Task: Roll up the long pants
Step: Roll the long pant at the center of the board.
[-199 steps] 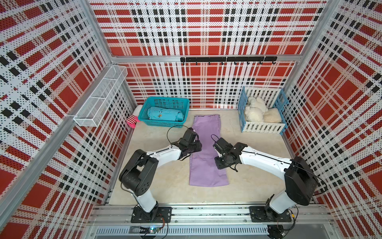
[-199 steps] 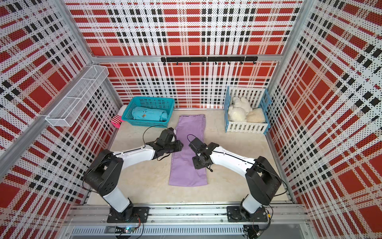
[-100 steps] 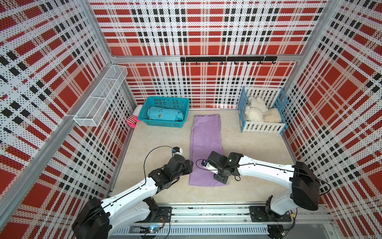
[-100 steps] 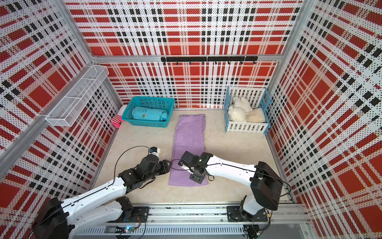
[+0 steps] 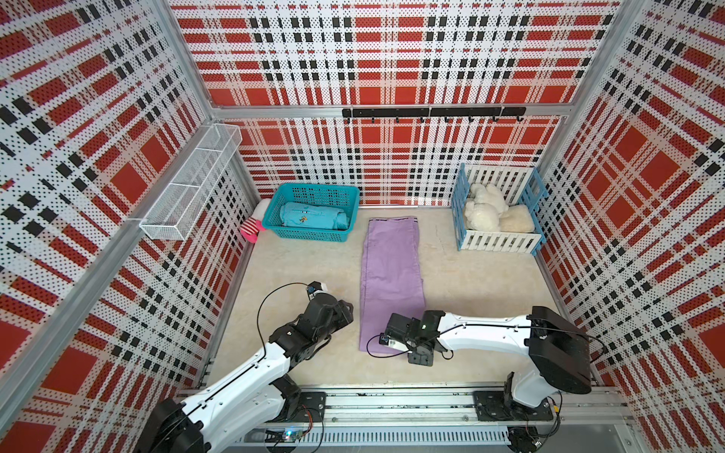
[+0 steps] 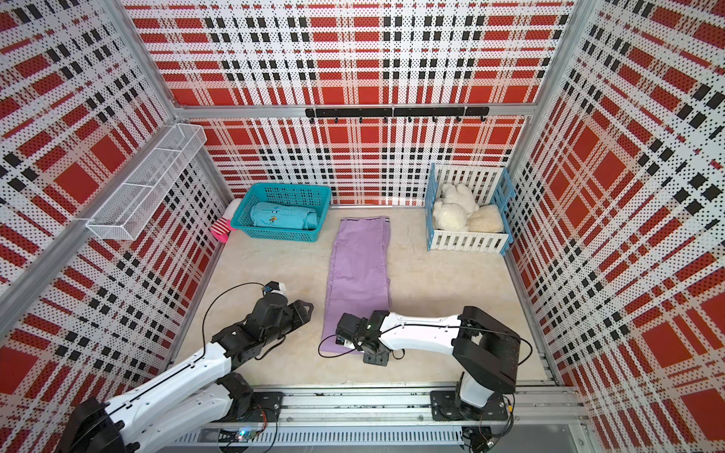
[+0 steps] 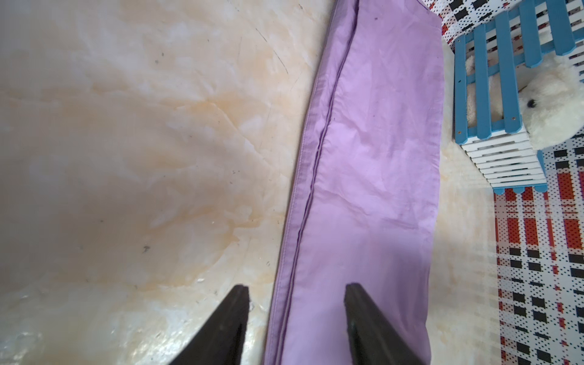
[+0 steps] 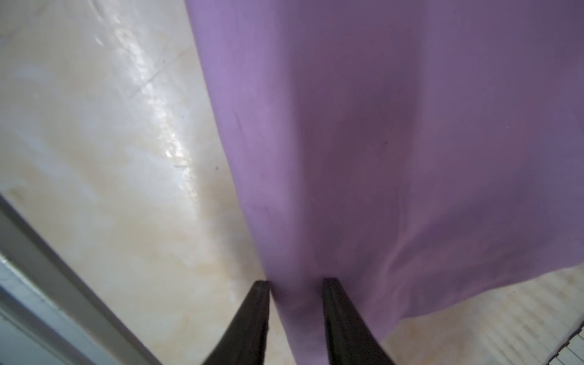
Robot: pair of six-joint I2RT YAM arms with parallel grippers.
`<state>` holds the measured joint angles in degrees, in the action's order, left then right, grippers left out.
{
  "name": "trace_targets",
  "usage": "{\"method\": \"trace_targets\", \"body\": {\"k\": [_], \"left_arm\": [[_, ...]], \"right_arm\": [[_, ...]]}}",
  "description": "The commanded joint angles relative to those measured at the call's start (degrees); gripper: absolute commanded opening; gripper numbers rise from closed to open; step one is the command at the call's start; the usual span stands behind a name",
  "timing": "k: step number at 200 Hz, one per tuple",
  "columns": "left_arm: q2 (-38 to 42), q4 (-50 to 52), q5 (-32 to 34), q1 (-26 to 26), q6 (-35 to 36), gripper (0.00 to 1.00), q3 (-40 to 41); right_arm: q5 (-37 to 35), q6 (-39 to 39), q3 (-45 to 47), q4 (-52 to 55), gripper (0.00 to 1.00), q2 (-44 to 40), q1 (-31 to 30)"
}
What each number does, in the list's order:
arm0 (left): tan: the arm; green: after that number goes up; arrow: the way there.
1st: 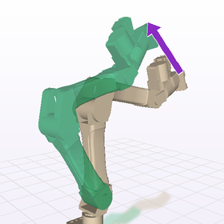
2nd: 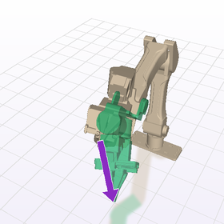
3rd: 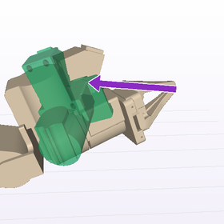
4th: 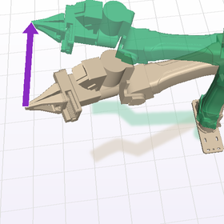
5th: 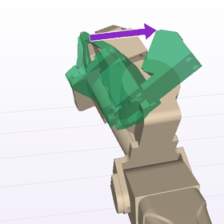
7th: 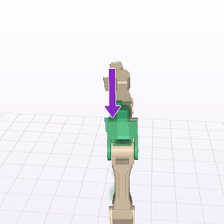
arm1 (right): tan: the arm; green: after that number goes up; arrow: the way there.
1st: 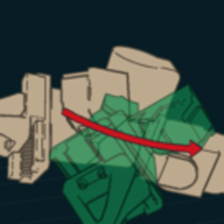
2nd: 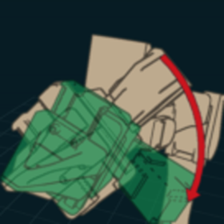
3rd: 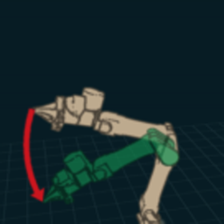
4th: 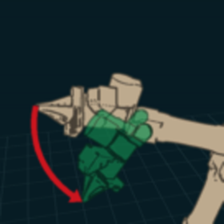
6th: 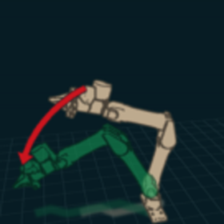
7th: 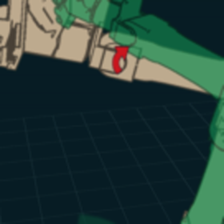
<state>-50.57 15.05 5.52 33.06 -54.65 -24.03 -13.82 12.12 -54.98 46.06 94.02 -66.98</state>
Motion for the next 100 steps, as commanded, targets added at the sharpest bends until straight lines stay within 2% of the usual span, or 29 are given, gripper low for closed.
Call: {"method": "trace_targets", "body": {"k": [1, 45, 74, 90, 100], "left_arm": [[1.7, -1.0, -2.3, -3.7, 1.1, 0.55, 0.7], [4.1, -3.3, -7.5, -13.0, 3.9, 0.57, 1.9], [3.6, -9.4, -16.4, -16.7, 14.6, 0.58, 1.4], [3.7, -10.1, -19.9, -16.8, 20.2, 0.58, 0.6], [3.9, -10.4, -21.7, -16.4, 21.2, 0.58, 0.5]], "right_arm": [[-2.9, 1.0, 0.8, -1.9, 0.34, 1.5, -1.4], [-5.5, 1.2, 1.9, -3.4, 0.37, 1.0, -3.2], [-9.4, -1.0, 1.0, -5.6, 0.39, -4.5, -2.7], [-7.1, -4.7, -2.6, -6.2, 0.45, -9.9, -0.1], [-5.4, -8.2, -4.6, -6.0, 0.46, -12.6, 1.8]]}}
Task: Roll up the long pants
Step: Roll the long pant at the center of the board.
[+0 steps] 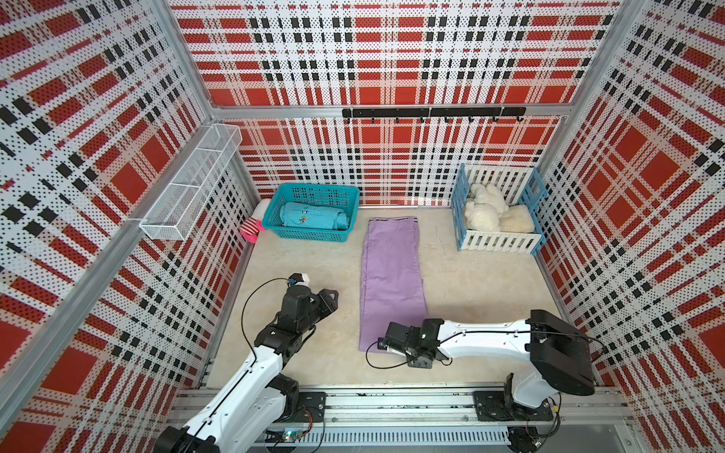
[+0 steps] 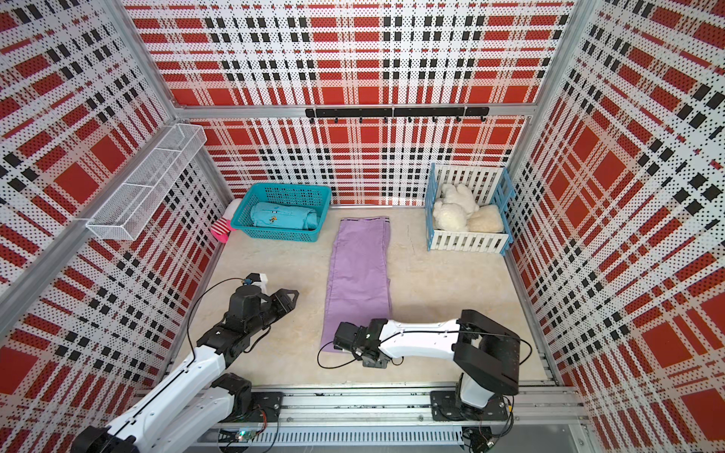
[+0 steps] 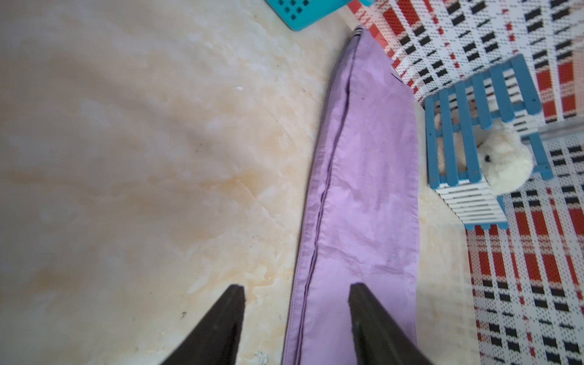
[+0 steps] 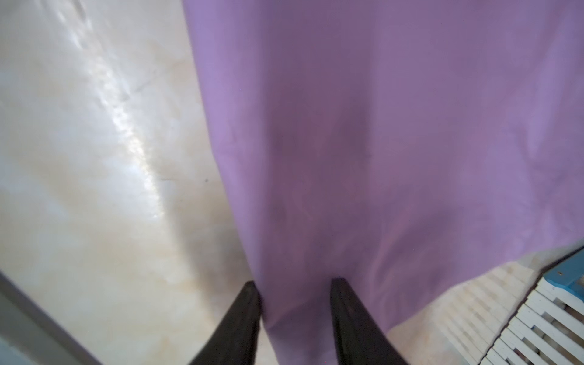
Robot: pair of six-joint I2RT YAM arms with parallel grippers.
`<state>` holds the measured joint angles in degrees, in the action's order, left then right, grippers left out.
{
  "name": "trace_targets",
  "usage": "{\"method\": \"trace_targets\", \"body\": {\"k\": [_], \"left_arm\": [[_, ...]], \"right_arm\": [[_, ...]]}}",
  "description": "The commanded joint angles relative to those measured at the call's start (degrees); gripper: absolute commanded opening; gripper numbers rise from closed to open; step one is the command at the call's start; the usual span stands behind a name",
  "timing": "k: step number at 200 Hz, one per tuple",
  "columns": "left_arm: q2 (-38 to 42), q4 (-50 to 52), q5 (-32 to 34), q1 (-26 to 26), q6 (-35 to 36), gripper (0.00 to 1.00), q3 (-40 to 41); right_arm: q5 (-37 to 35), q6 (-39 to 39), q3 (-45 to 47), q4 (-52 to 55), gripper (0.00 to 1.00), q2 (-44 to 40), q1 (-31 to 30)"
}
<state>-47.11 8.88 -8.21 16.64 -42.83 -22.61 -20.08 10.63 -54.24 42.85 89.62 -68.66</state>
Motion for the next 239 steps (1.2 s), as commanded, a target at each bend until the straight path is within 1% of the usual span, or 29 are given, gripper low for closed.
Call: {"method": "trace_targets", "body": {"k": [1, 9, 25, 35, 52, 58, 69, 73, 76, 84, 95, 117, 134, 155, 171, 205, 239], "left_arm": [[0.5, -4.3, -8.1, 0.1, 9.4, 0.58, -0.9], [0.9, -4.8, -8.8, 0.8, 8.6, 0.59, -0.5], [0.6, -5.1, -9.7, 2.2, 3.8, 0.59, 1.2], [-0.6, -5.6, -11.9, 3.1, -0.1, 0.59, 2.7], [-3.4, -6.6, -15.4, 6.0, -5.7, 0.59, 5.0], [-4.5, -6.6, -15.6, 7.3, -6.9, 0.59, 5.5], [-5.7, -6.8, -15.0, 10.6, -9.4, 0.59, 6.4], [-6.0, -6.9, -14.6, 12.0, -10.3, 0.59, 6.7], [-6.0, -7.0, -14.3, 12.9, -10.9, 0.59, 6.8], [-5.9, -6.5, -14.0, 15.0, -12.0, 0.58, 6.8], [-4.5, -4.0, -13.0, 16.5, -13.5, 0.57, 6.5], [1.1, -0.4, -11.5, 18.2, -16.8, 0.56, 7.8], [4.2, 0.4, -12.1, 17.8, -19.2, 0.56, 10.5], [4.8, 0.8, -12.6, 17.4, -20.8, 0.54, 12.7], [3.6, 0.8, -12.5, 17.4, -20.6, 0.54, 12.2], [-0.9, 0.0, -13.8, 15.6, -18.4, 0.56, 10.2], [-4.4, -2.0, -15.4, 14.2, -17.5, 0.57, 9.6]], "right_arm": [[1.1, -7.1, -5.5, -2.7, 0.46, -8.5, 3.8], [2.8, -10.5, -6.8, -2.2, 0.47, -9.8, 4.9], [6.2, -18.7, -8.3, -0.3, 0.48, -10.6, 5.8], [8.0, -24.9, -9.4, 2.1, 0.48, -10.0, 6.5], [8.0, -33.7, -9.8, 5.9, 0.50, -9.8, 6.9], [10.2, -36.4, -9.3, 6.4, 0.50, -10.3, 7.2], [13.4, -41.0, -7.6, 6.2, 0.52, -11.5, 8.3], [14.5, -41.9, -6.7, 5.7, 0.55, -12.1, 8.8], [15.1, -44.1, -6.0, 5.3, 0.57, -12.6, 9.0], [16.7, -47.4, -3.7, 3.9, 0.60, -14.3, 9.5], [18.7, -51.0, -0.5, 1.8, 0.61, -17.1, 10.4], [21.2, -57.5, 6.4, -2.1, 0.61, -23.9, 13.8], [24.5, -61.2, 11.4, -5.5, 0.60, -27.8, 17.3], [28.5, -62.5, 14.9, -8.3, 0.59, -28.3, 20.7], [31.1, -62.8, 17.1, -9.9, 0.58, -27.7, 23.4], [38.9, -65.1, 24.2, -19.1, 0.54, -26.9, 28.5], [42.3, -65.9, 27.8, -23.8, 0.53, -24.8, 29.9]]}}
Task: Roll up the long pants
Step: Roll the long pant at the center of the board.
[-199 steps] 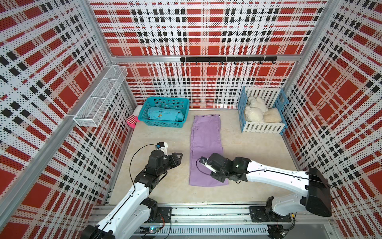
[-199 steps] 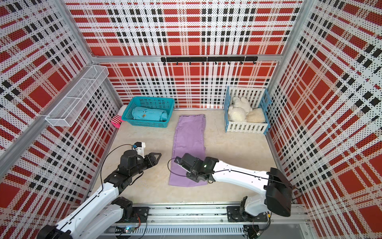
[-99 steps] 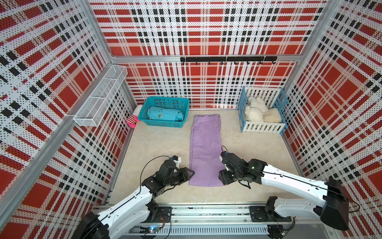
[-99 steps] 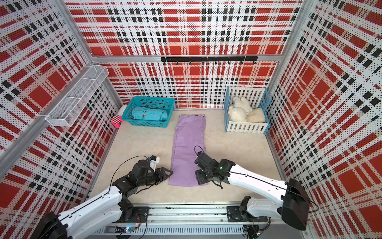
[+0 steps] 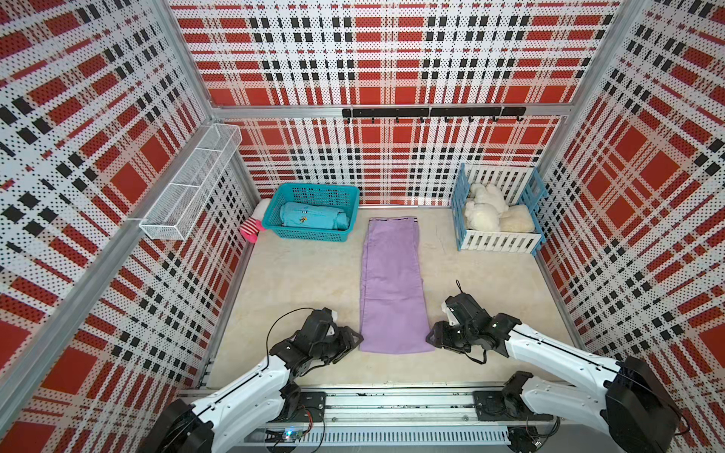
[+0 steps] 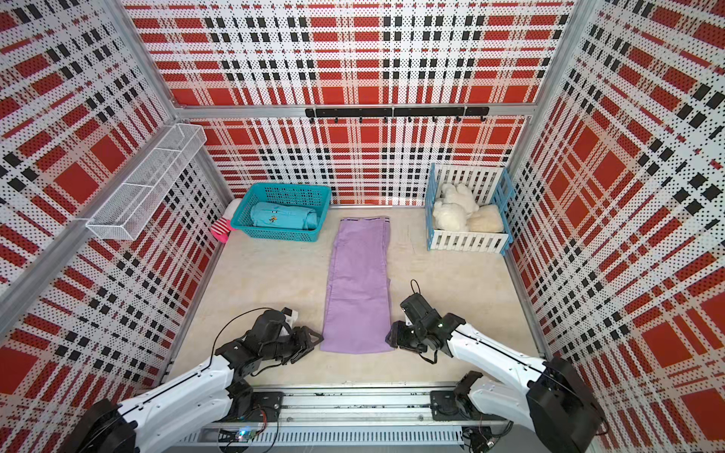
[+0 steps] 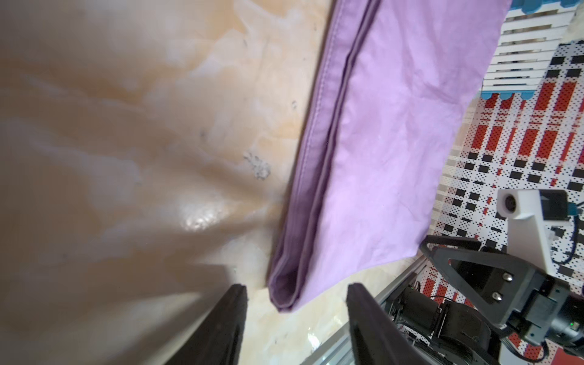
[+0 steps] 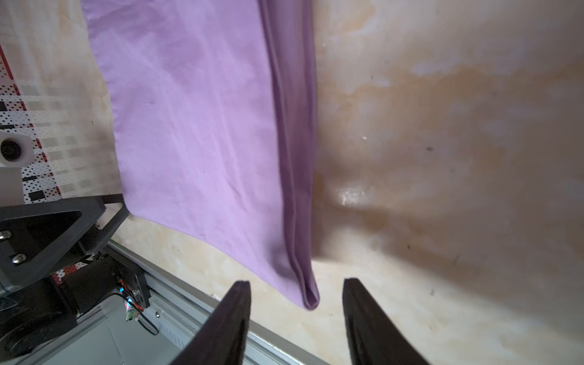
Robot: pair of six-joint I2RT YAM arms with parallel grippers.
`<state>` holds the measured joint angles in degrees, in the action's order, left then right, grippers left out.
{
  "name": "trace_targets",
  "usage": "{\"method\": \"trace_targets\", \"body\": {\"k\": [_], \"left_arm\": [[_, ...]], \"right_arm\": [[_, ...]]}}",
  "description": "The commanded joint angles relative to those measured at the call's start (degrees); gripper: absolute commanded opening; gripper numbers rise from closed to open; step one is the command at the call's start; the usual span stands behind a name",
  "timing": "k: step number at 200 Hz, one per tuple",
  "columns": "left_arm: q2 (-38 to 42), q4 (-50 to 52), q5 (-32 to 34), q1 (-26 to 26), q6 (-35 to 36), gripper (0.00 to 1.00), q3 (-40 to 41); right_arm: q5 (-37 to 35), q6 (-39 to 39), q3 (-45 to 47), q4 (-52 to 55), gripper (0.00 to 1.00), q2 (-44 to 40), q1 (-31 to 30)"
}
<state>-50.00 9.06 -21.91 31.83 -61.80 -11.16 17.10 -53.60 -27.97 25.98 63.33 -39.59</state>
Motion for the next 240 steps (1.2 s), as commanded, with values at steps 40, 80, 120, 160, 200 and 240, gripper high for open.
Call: {"method": "trace_targets", "body": {"k": [40, 80, 120, 160, 200, 240], "left_arm": [[-4.9, -6.0, -4.6, -1.8, 1.3, 0.57, 0.1], [-7.6, -9.8, -6.7, -2.0, 1.6, 0.56, 1.8], [-10.4, -9.8, -6.3, 0.1, 1.9, 0.47, 1.8], [-14.7, -10.3, -6.3, 0.9, 3.0, 0.33, 1.2], [-14.8, -11.4, -6.8, -1.0, 3.1, 0.00, 1.2], [-9.6, -11.0, -8.9, -5.8, 2.0, 0.00, 1.1]], "right_arm": [[10.3, -3.4, 6.1, -15.6, 0.51, 5.3, 3.6], [12.3, -3.2, 7.0, -18.9, 0.48, 9.8, 4.1], [13.0, -2.9, 7.1, -20.1, 0.38, 12.0, 4.9], [13.4, -2.6, 7.3, -20.1, 0.36, 12.5, 5.3], [9.7, -0.7, 5.4, -13.6, 0.39, 9.0, 5.5], [-0.1, 5.5, -3.8, 2.0, 0.49, 0.7, 5.6]]}}
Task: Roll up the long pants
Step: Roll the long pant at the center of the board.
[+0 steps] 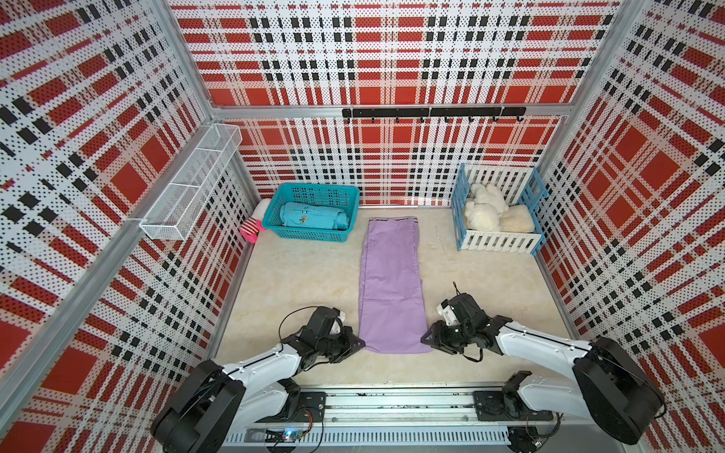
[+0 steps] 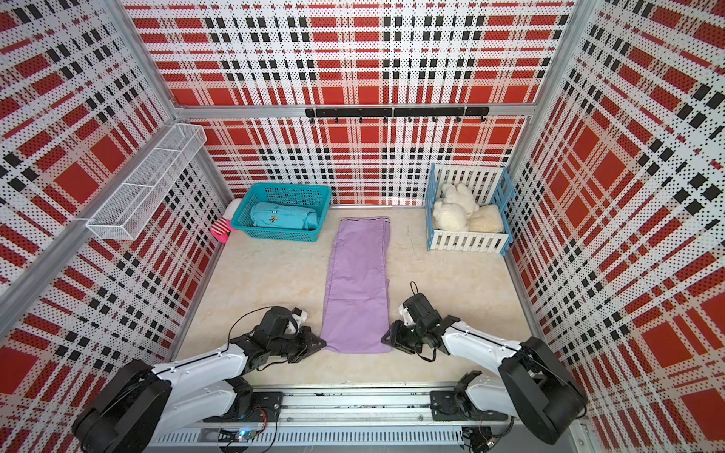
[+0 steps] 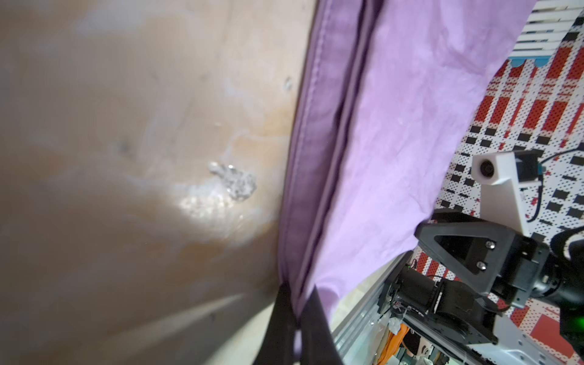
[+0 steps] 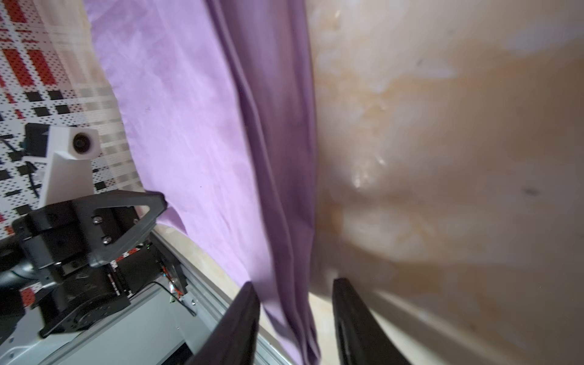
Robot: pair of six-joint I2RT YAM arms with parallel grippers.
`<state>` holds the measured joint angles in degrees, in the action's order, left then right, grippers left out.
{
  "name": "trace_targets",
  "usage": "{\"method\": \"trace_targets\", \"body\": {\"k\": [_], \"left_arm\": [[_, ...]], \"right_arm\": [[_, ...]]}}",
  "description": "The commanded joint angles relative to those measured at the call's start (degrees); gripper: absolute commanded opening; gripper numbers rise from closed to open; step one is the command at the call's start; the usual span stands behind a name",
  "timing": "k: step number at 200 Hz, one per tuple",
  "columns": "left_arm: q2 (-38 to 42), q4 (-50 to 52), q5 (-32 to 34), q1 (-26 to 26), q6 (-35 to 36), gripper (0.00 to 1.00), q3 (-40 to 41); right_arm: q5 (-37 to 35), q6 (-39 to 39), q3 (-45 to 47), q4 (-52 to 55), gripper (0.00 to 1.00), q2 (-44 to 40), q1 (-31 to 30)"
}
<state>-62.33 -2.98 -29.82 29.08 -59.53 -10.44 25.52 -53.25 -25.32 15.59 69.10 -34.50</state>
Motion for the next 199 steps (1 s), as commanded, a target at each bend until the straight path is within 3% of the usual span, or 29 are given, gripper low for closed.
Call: {"method": "trace_targets", "body": {"k": [1, 22, 60, 96, 135, 199], "left_arm": [[2.8, 1.0, -1.0, -3.2, -0.3, 0.00, 0.4], [3.3, 0.7, -2.6, -4.4, -1.0, 0.00, -0.9], [0.6, -0.1, -5.4, -5.1, -1.8, 0.00, -4.4], [-3.4, -0.2, -8.4, -7.9, -1.3, 0.00, -7.3], [-6.1, 2.5, -10.7, -10.3, 0.3, 0.00, -11.0], [-8.6, 5.9, -11.7, -12.9, 2.7, 0.00, -14.0]], "right_arm": [[-8.5, 5.2, -6.4, 12.3, 0.49, -5.1, 0.5], [-10.4, 10.3, -11.6, 16.9, 0.52, -7.8, 0.5], [-5.9, 23.7, -16.7, 14.0, 0.55, -8.3, -1.6], [-22.2, 37.2, -25.6, 19.8, 0.54, 2.1, -16.1], [-34.8, 46.2, -27.4, 19.2, 0.52, 12.0, -26.4], [-39.3, 56.4, -26.2, 14.7, 0.53, 16.9, -31.2]]}}
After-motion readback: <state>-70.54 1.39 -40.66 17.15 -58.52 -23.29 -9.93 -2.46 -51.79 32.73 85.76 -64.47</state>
